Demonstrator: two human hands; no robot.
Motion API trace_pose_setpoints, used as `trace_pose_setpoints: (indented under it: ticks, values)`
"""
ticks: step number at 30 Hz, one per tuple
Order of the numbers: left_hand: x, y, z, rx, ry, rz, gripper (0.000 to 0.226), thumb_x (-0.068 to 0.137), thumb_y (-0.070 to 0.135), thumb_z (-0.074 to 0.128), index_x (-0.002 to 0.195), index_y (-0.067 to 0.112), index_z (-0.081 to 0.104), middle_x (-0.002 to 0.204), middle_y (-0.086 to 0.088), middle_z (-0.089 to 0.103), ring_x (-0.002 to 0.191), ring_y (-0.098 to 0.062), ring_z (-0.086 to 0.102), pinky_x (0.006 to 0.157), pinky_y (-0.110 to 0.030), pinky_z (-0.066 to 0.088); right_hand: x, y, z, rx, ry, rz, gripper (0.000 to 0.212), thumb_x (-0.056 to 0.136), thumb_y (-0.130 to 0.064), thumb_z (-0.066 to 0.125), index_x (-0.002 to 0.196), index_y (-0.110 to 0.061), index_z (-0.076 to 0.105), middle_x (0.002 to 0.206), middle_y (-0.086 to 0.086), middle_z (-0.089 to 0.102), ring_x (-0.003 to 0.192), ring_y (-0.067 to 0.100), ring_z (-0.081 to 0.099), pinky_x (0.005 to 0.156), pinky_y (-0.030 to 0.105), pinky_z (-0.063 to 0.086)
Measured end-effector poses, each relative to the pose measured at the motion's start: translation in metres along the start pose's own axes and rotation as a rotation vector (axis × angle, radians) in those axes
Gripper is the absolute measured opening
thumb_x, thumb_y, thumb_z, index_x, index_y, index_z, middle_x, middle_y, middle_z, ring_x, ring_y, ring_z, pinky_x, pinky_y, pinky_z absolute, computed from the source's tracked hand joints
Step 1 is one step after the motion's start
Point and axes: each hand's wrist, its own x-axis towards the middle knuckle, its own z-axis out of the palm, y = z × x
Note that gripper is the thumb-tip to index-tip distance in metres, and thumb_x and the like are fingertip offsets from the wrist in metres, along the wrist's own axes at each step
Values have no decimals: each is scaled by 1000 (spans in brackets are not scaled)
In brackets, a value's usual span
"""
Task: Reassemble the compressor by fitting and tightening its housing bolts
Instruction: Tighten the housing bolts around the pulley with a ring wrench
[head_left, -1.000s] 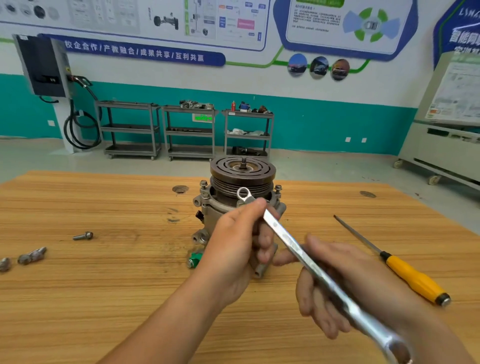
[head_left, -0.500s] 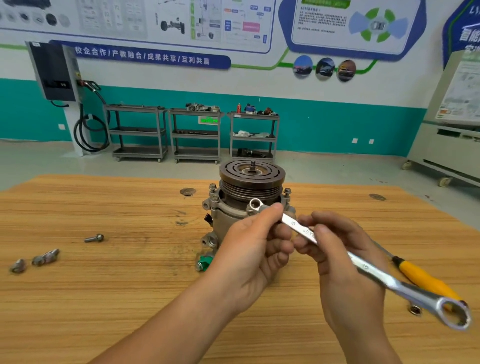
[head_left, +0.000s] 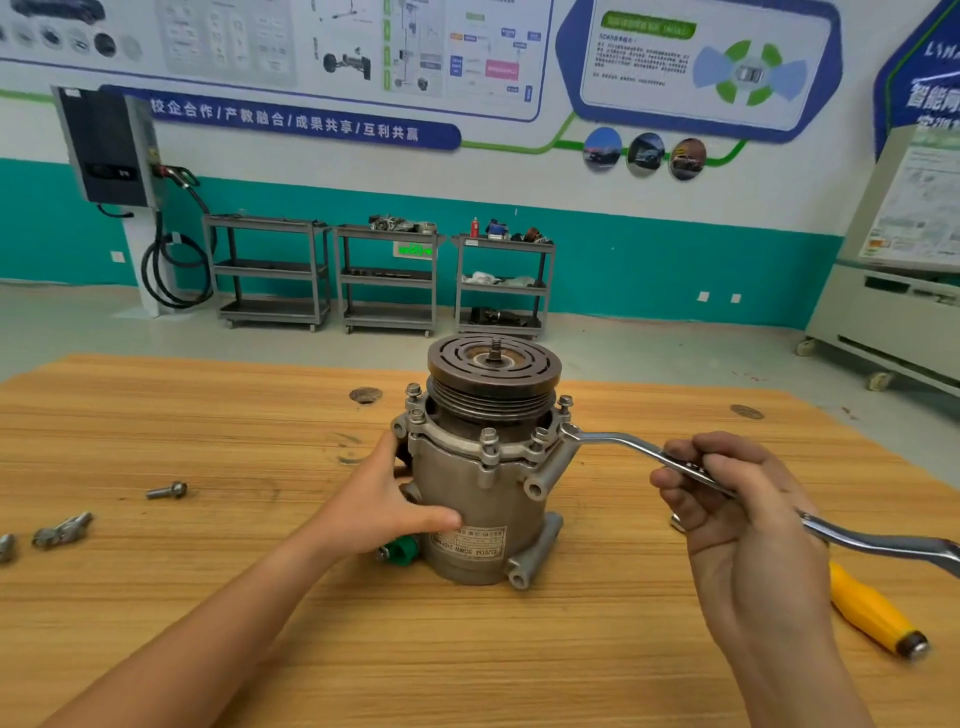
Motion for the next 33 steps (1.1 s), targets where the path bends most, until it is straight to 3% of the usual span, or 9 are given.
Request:
trace_pose_setpoints:
  ticks: [3, 8, 10, 14, 20, 27, 30, 33]
  values:
    - [-7, -1, 3, 75, 123, -57, 117, 35, 57, 88, 135, 28, 34, 131, 13, 45, 120, -12, 45, 100, -33, 41, 4, 2, -1, 8, -3, -10, 53, 89, 8, 39, 56, -17, 72, 66, 6, 70, 54, 15, 66, 52, 17, 52]
    - [-24, 12, 45, 168, 398, -115, 112, 39, 55, 84, 131, 18, 32, 119, 11, 35, 112, -8, 37, 96, -30, 38, 7, 1, -7, 8, 4, -33, 53, 89, 8, 38, 56, -17, 72, 67, 6, 71, 56, 16, 67, 54, 17, 53]
    - [-28, 18, 66, 165, 486, -127, 111, 39, 56, 83, 129, 17, 31, 113, 12, 29, 110, -8, 34, 99, -34, 37, 10, 0, -10, -2, 15, -47, 54, 88, 9, 38, 55, -17, 72, 67, 6, 70, 55, 16, 67, 54, 17, 53]
    - [-25, 24, 89, 140, 578, -153, 111, 44, 50, 85, 132, 12, 29, 113, 10, 24, 121, -17, 33, 102, -37, 32, 19, 1, -13, -61, 41, -59, 52, 88, 10, 40, 56, -17, 71, 69, 6, 71, 57, 17, 68, 55, 18, 53]
    - [-12, 27, 99, 105, 575, -153, 112, 48, 46, 87, 135, 9, 26, 131, -4, 30, 127, -23, 30, 104, -39, 32, 37, 2, -11, -129, 62, -53, 39, 88, 10, 41, 65, -8, 66, 70, 4, 71, 60, 17, 68, 55, 18, 53]
    - [-14, 20, 90, 91, 506, -80, 100, 58, 34, 86, 136, 13, 28, 117, 9, 24, 117, -10, 32, 95, -21, 28, 60, -5, -9, -187, 54, 30, 31, 87, 9, 40, 67, -4, 61, 65, 4, 70, 56, 15, 67, 51, 17, 52]
    - [-22, 10, 79, 104, 442, -8, 87, 68, 26, 81, 137, 19, 30, 120, 10, 29, 112, -4, 35, 92, -15, 27, 75, -13, -6, -237, 15, 81, 31, 85, 9, 39, 65, -1, 60, 61, 6, 69, 52, 16, 66, 49, 18, 52]
    - [-27, 3, 72, 72, 387, 14, 76, 76, 23, 76, 130, 35, 24, 123, 13, 31, 118, -9, 42, 96, -22, 34, 91, -21, -5, -246, -45, 142, 29, 84, 9, 36, 64, 1, 56, 57, 8, 67, 48, 18, 64, 46, 18, 51]
